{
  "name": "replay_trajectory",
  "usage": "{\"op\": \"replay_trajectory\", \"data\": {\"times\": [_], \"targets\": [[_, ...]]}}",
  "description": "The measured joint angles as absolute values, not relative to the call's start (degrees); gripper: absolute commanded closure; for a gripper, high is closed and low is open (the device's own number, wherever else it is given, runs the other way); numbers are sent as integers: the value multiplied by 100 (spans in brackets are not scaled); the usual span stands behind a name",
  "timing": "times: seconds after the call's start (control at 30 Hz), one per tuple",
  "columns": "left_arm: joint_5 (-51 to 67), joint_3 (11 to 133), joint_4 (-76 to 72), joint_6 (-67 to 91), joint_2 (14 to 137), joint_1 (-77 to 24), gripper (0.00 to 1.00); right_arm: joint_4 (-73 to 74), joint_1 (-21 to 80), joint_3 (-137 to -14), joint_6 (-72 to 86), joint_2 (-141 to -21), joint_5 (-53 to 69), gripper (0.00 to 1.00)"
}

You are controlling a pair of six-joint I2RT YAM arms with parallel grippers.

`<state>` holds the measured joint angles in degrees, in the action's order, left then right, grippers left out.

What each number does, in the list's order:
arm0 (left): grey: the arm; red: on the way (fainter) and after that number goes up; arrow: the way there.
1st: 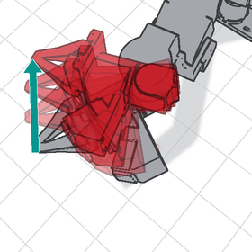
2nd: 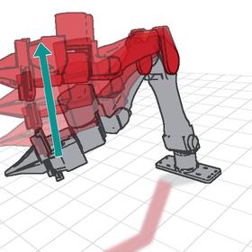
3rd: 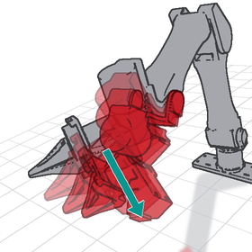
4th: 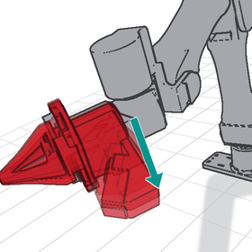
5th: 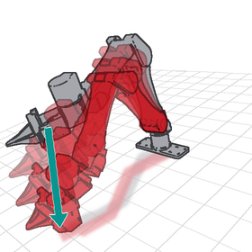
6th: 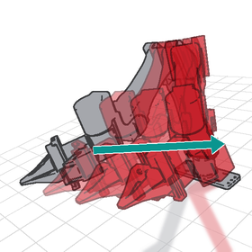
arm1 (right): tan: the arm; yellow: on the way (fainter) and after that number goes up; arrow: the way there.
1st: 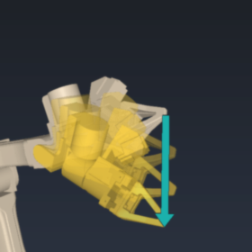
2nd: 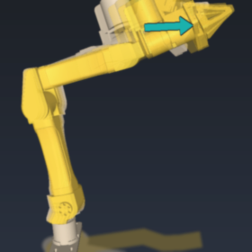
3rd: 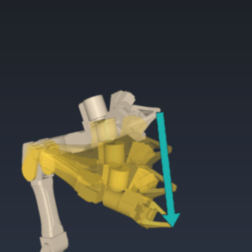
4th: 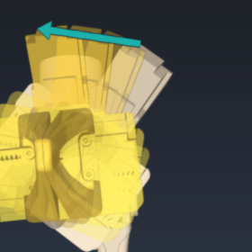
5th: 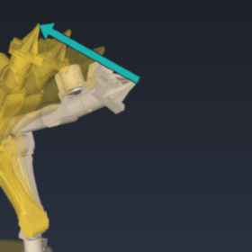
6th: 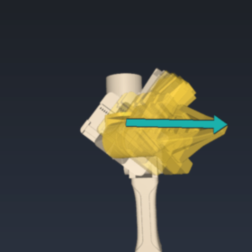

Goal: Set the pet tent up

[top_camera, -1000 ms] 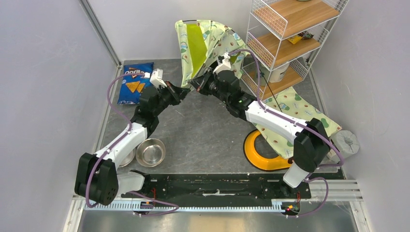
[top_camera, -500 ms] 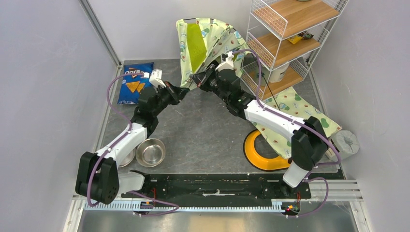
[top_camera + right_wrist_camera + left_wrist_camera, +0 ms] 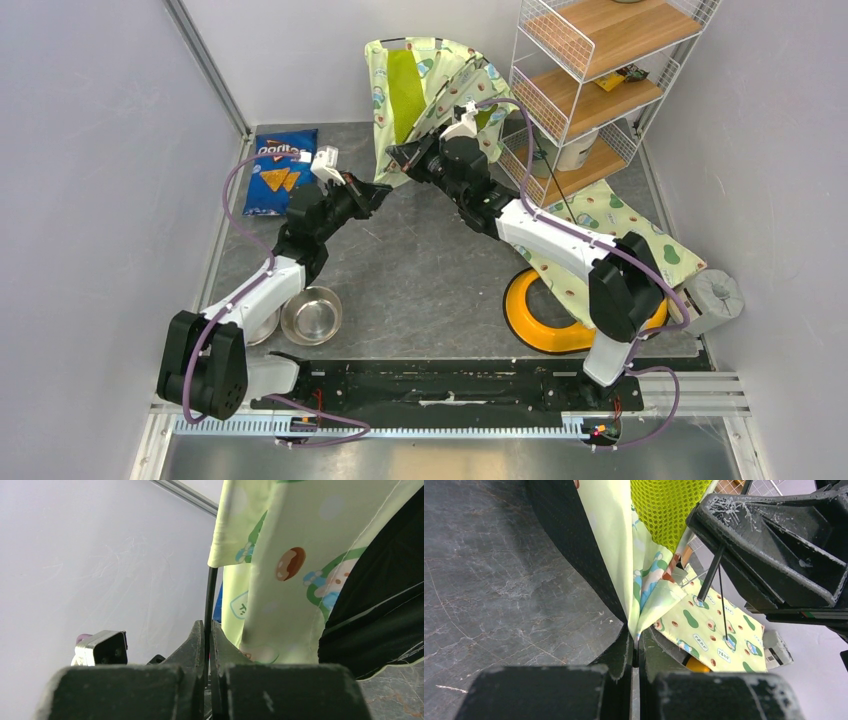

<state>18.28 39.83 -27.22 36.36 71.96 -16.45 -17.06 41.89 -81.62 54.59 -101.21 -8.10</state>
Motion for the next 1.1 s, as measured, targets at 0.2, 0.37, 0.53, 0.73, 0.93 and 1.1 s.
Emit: {"op": "replay_trajectory", "data": {"times": [0.2,0.37,0.53,0.73,0.93,1.1], "targets": [[1861,3979,-2775,3564,7196,-1612,98,-1695,4189,-8182,5459,-10132,-915,100],[1905,3979,-2779,3551,7196,-1586,98,-1649,4178,-8195,5452,-10143,-928,100],[1944,3979,-2781,3551,7196,-1581,98,-1638,4134,-8385,5454,-10331,-915,100],[1955,3966,-2742,3551,7196,-1568,98,-1638,4104,-8429,5452,-10449,-917,100],[1957,3966,-2740,3551,7196,-1544,98,-1640,4088,-8429,5457,-10449,-899,100],[1957,3966,-2735,3551,7196,-1525,98,-1638,4053,-8429,5461,-10449,-775,100]]}}
